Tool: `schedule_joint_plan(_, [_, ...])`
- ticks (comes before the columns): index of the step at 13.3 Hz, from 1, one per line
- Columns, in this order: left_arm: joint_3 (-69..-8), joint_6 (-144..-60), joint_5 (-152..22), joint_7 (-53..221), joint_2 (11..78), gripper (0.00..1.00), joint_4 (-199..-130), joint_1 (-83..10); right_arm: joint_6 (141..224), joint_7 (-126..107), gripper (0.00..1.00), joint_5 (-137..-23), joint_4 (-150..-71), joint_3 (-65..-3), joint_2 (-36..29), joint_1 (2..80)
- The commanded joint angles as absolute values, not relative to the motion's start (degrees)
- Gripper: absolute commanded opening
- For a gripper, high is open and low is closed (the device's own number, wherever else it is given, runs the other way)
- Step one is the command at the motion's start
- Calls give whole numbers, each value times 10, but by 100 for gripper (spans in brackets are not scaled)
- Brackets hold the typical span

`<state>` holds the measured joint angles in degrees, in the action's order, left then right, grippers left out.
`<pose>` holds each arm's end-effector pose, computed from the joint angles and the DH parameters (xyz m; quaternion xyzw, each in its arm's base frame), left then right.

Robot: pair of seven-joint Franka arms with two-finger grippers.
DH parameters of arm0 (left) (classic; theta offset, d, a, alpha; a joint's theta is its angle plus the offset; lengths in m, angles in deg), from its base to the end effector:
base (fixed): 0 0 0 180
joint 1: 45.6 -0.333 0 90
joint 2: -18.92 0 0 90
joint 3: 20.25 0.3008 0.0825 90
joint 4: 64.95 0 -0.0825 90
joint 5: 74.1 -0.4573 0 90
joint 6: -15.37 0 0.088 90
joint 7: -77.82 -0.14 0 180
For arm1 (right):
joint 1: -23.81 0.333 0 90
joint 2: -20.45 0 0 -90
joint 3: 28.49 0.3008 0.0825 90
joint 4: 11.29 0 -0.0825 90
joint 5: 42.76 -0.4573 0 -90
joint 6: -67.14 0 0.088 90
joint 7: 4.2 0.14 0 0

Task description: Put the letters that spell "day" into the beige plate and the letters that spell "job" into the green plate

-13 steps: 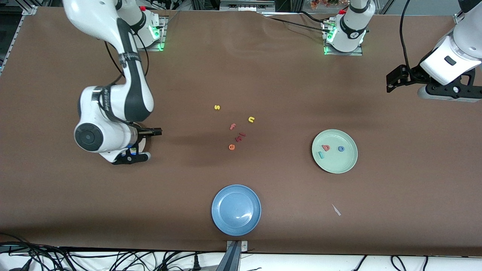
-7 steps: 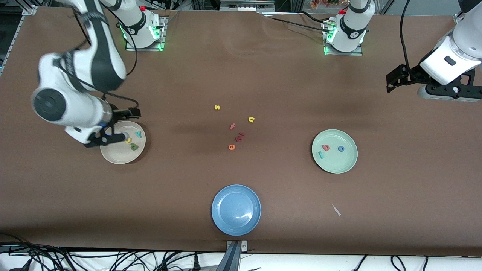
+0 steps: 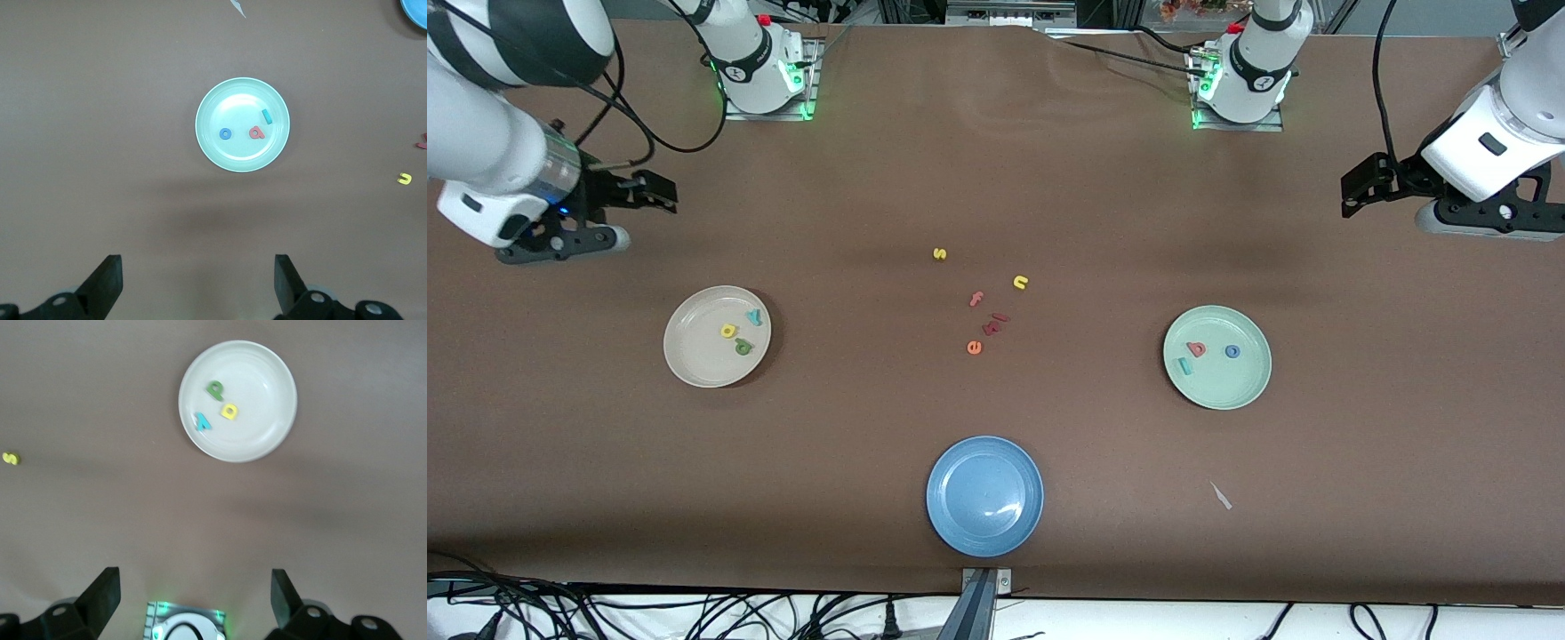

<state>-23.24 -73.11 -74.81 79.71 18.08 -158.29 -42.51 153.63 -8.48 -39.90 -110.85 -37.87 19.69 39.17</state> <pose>0.6132 -0.0637 0.5516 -0.9987 0.0366 0.0345 0.0090 0.6006 0.0560 0.4752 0.9883 0.0901 -0.1199 0.0278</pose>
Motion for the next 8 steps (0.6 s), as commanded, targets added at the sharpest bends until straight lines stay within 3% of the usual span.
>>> schedule_joint_plan(1, [-233,-724,-744,803,177,100,-1584,-428,1495,-89,100,-385,-1066,-366,191,373])
schedule_joint_plan(8, [-229,-719,-743,801,177,100,-1583,-428,1517,-79,100,-395,-1061,-371,176,347])
